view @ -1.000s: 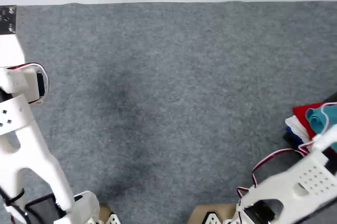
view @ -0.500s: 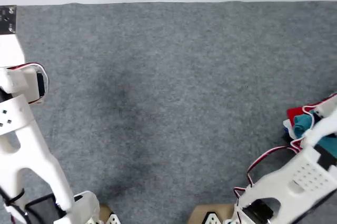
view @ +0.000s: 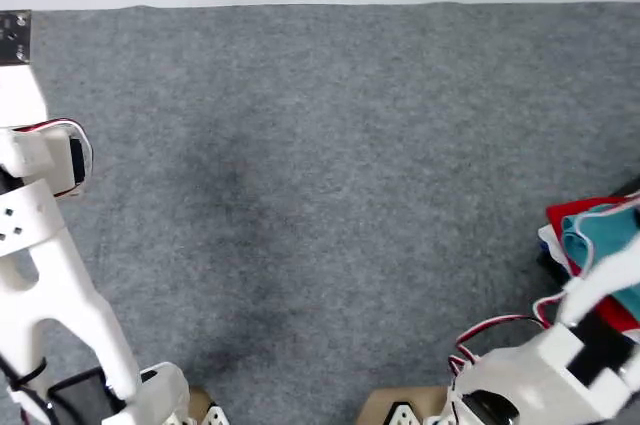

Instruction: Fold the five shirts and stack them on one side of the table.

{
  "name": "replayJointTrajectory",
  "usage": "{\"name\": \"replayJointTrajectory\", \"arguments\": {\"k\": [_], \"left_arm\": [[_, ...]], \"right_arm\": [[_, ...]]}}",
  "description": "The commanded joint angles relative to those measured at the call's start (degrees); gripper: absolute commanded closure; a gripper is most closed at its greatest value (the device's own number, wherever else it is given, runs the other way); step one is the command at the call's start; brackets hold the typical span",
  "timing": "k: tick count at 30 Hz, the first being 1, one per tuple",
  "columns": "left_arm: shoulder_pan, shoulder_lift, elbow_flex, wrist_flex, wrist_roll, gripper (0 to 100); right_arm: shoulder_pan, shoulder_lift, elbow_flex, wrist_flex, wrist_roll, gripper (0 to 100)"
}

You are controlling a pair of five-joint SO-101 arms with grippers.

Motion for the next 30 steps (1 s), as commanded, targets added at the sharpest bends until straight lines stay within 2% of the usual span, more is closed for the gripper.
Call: {"name": "replayJointTrajectory", "arguments": {"k": [1, 5, 11, 17, 22, 30], "left_arm": [[0.09, -2.02, -2.15, 1.14, -0.53, 100], [0.09, -2.02, -2.15, 1.14, -0.62, 100], [0.09, -2.02, -2.15, 1.14, -1.49, 100], [0.09, -2.02, -2.15, 1.14, -4.22, 100], [0.09, -1.93, -2.15, 1.14, -4.22, 100], [0.09, -1.93, -2.15, 1.14, -4.22, 100]], "right_arm": [[3.38, -3.21, 5.54, 1.27, 0.62, 98.8], [6.11, -3.3, 13.63, -0.57, 0.62, 98.8], [10.15, -3.74, 21.98, -8.84, 2.29, 98.8], [8.48, -8.66, 20.48, -8.66, 3.43, 98.8], [3.74, -16.22, 19.52, -9.98, 3.43, 98.7], [2.77, -13.85, 19.87, -28.79, 3.43, 98.5]]}}
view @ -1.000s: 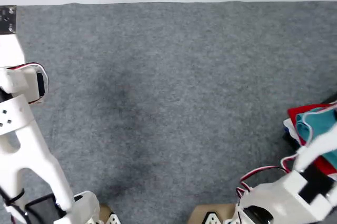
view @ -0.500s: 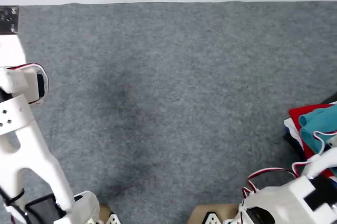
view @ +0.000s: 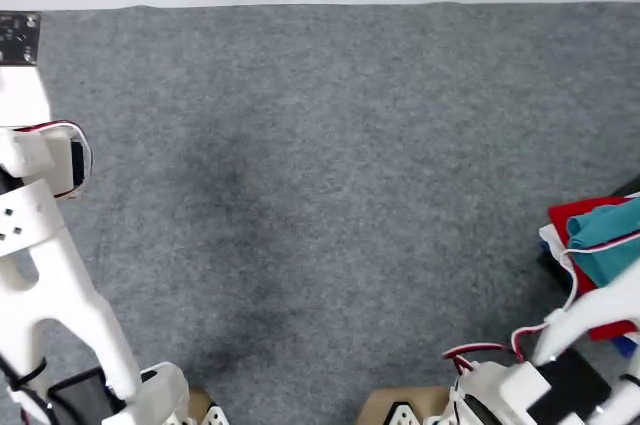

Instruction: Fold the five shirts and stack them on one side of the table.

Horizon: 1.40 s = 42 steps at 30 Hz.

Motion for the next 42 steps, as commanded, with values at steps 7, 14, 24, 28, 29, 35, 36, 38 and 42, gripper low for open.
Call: {"name": "replayJointTrajectory", "arguments": {"k": [7, 14, 24, 28, 29, 35, 36, 38, 42], "left_arm": [[0.09, -1.93, -2.15, 1.14, -0.53, 100], [0.09, -1.93, -2.15, 1.14, -0.53, 100], [0.09, -2.02, -2.15, 1.14, -0.35, 100], [0.09, -2.02, -2.24, 1.14, -0.26, 100], [0.09, -2.11, -2.33, 1.14, -0.26, 100], [2.02, -6.77, -2.15, 1.14, -0.26, 100], [2.9, -8.0, -2.15, 1.05, -0.18, 100], [5.27, -10.29, -1.8, 1.14, -0.09, 100], [10.9, -16.18, 4.09, 1.14, -0.09, 100]], "right_arm": [[-0.57, 13.67, -2.46, -25.19, 0.7, 98.7], [-0.75, 23.52, -2.55, -38.73, 0.7, 98.7], [-1.01, 25.63, -2.55, -42.59, 0.62, 98.7], [-2.15, 18.24, -2.55, -38.46, 0.26, 98.7], [-2.95, 16.13, -2.55, -36.79, 0.26, 98.7], [-9.71, 2.77, -2.55, -22.73, 0.53, 98.8], [-11.12, 0.66, -2.55, -19.65, 0.53, 98.8], [-13.93, -3.03, -2.55, -13.32, 0.35, 98.8], [-19.74, -8.92, -2.2, -0.84, 0.09, 98.8]]}}
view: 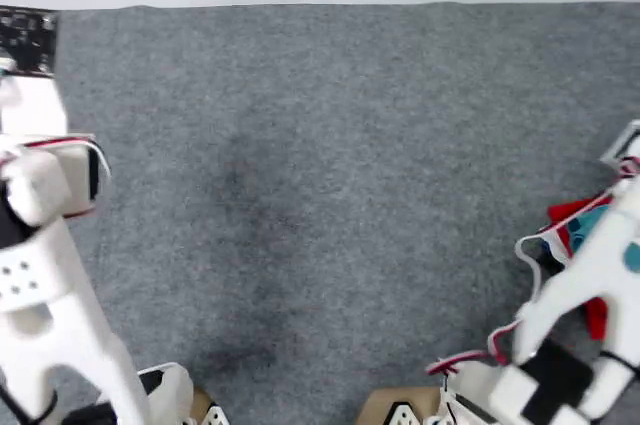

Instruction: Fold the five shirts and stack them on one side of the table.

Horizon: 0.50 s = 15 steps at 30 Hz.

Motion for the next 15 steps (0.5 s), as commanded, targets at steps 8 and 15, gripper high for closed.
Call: {"name": "replayJointTrajectory", "arguments": {"k": [8, 15], "left_arm": [[17.05, -29.27, 29.85, -4.92, 2.46, 100], [17.58, -59.87, 62.37, -26.46, 14.59, 100]], "right_arm": [[-10.15, -20.09, 3.87, 19.91, -0.18, 98.8], [-11.56, -39.25, 31.82, 8.57, -0.18, 98.8]]}}
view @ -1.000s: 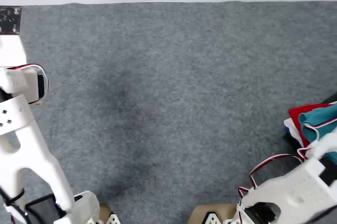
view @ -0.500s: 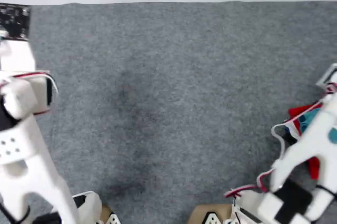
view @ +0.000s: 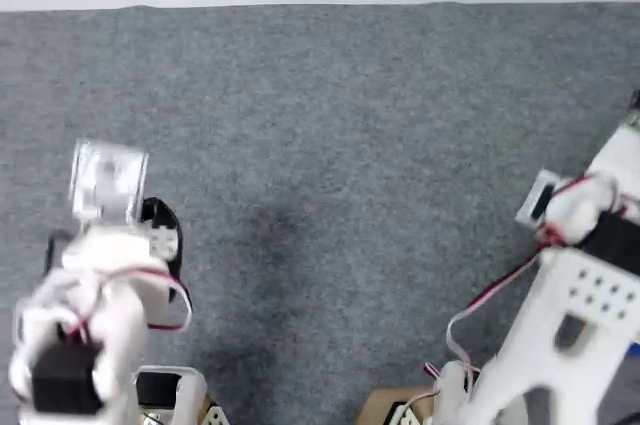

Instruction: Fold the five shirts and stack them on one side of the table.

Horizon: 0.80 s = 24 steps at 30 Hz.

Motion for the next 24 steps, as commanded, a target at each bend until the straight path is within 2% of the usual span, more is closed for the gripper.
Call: {"name": "replayJointTrajectory", "arguments": {"k": [1, 5, 7, 13, 18, 24], "left_arm": [[0.26, -17.05, 16.4, -10.73, 3.16, 100], [0.35, -30.77, 30.9, -15.65, 3.34, 100], [0.26, -28.31, 33.36, -17.14, 3.6, 100], [0.53, -26.37, 38.29, -23.56, 13.01, 100], [0.53, -28.75, 46.37, -26.2, 13.1, 100], [0.53, -29.19, 53.49, -29.19, 12.92, 100]], "right_arm": [[-2.59, -12.53, 13.45, -7.6, -0.18, 98.8], [-8.48, -26.42, 27.87, -15.25, -0.18, 98.8], [-11.74, -33.36, 34.99, -18.33, -0.09, 98.8], [-18.77, -50.86, 54.51, -22.29, 0.18, 98.8], [-20.7, -63.16, 64.97, -21.85, 0.53, 98.8], [-22.64, -63.52, 72.09, -22.37, 0.35, 98.8]]}}
